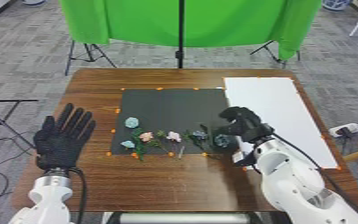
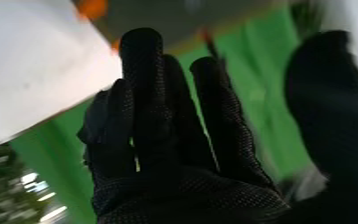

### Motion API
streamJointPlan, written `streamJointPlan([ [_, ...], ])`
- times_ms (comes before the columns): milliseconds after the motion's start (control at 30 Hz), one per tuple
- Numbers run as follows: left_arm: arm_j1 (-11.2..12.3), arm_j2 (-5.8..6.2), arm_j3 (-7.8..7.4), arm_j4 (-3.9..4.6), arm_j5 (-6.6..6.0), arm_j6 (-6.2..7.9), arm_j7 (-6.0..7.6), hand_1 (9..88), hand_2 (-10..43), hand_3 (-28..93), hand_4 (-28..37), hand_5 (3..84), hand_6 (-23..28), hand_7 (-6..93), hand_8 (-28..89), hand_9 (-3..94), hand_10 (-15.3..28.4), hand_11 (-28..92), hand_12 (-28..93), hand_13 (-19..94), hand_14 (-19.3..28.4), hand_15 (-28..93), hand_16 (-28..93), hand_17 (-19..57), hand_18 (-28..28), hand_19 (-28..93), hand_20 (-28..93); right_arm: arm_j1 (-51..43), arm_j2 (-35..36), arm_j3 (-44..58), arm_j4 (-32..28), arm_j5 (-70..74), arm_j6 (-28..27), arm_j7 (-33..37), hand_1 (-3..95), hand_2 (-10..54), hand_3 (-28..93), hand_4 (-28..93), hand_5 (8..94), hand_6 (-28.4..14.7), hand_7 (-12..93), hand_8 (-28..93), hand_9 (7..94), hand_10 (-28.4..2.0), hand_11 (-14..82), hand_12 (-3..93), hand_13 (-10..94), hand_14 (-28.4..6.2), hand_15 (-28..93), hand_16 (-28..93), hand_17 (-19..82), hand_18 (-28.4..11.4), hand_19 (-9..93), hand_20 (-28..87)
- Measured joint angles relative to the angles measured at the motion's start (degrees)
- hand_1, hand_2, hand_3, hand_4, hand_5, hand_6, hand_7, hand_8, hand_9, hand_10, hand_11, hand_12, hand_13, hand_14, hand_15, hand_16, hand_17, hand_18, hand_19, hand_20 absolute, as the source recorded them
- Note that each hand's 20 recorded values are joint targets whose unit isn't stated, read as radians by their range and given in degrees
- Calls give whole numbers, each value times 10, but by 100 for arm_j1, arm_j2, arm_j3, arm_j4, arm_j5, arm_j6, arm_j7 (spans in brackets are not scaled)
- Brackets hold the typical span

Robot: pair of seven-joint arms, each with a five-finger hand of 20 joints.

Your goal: Arrange flowers

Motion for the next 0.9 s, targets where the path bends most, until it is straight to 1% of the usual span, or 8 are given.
streamJointPlan([
  [100, 0, 4, -21, 26, 2, -62, 74, 262, 68, 798, -283, 389, 87, 85, -96, 349, 145, 144, 77, 247, 125, 207, -70, -74, 138, 320, 100, -73, -127, 291, 64, 712, 850, -53, 236, 15, 812, -283, 458, -78, 165, -131, 433, -196, 146, 146, 406, -155, 399, 102, 226, -207, 717, 265],
  [133, 0, 11, -37, 33, 8, -70, 101, 259, 70, 799, -283, 385, 84, 81, -96, 348, 142, 136, 73, 243, 121, 194, -69, -70, 134, 309, 97, -101, -195, 457, 93, 1000, 1033, -144, 233, 19, 813, -283, 455, -76, 166, -132, 428, -194, 145, 144, 398, -155, 376, 108, 215, -206, 693, 260],
  [167, -1, 24, -56, 40, 20, -74, 128, 258, 71, 798, -283, 382, 82, 78, -97, 344, 140, 131, 71, 237, 118, 181, -69, -68, 131, 302, 95, -130, -271, 657, 127, 1307, 1140, -295, 223, 28, 818, -283, 447, -68, 172, -136, 414, -183, 137, 137, 369, -150, 298, 124, 187, -199, 613, 241],
  [200, -2, 44, -78, 49, 39, -76, 155, 258, 72, 796, -283, 377, 81, 73, -97, 335, 139, 124, 68, 230, 114, 170, -68, -64, 125, 288, 90, -162, -358, 893, 165, 1632, 1172, -513, 213, 35, 824, -283, 443, -60, 174, -139, 403, -160, 126, 131, 343, -145, 231, 131, 170, -191, 547, 222],
  [267, -4, 103, -131, 71, 96, -79, 199, 255, 73, 794, -283, 367, 77, 69, -97, 317, 138, 112, 63, 217, 109, 156, -69, -57, 111, 267, 83, -215, -522, 1356, 253, 2249, 1145, -1059, 197, 42, 830, -283, 438, -50, 171, -138, 389, -146, 104, 122, 322, -132, 127, 175, 160, -174, 447, 207],
  [400, -9, 206, -306, 128, 252, -119, 230, 248, 78, 784, -283, 345, 74, 59, -98, 292, 135, 93, 56, 185, 102, 129, -74, -43, 82, 224, 66, -234, -709, 2058, 458, 3284, 919, -2021, 146, 58, 834, -283, 433, -34, 137, -129, 400, -130, 64, 103, 298, -112, 70, 166, 166, -146, 301, 176],
  [600, -43, 222, -570, 222, 353, -284, 144, 239, 87, 774, -283, 331, 75, 47, -94, 262, 128, 80, 50, 119, 70, 87, -92, -44, 37, 169, 39, -285, -844, 2632, 598, 4883, 660, -2591, 116, 69, 838, -283, 445, -19, 121, -123, 438, -120, 55, 101, 313, -104, 84, 139, 177, -134, 214, 186],
  [900, -147, 230, -597, 296, 387, -293, 137, 246, 80, 779, -283, 338, 82, 46, -90, 246, 125, 74, 50, 101, 67, 75, -100, -50, 30, 156, 29, -642, -1028, 3083, 480, 7076, 32, -2546, 116, 75, 836, -283, 448, -19, 117, -118, 444, -122, 51, 106, 318, -116, 93, 131, 173, -143, 204, 199],
])
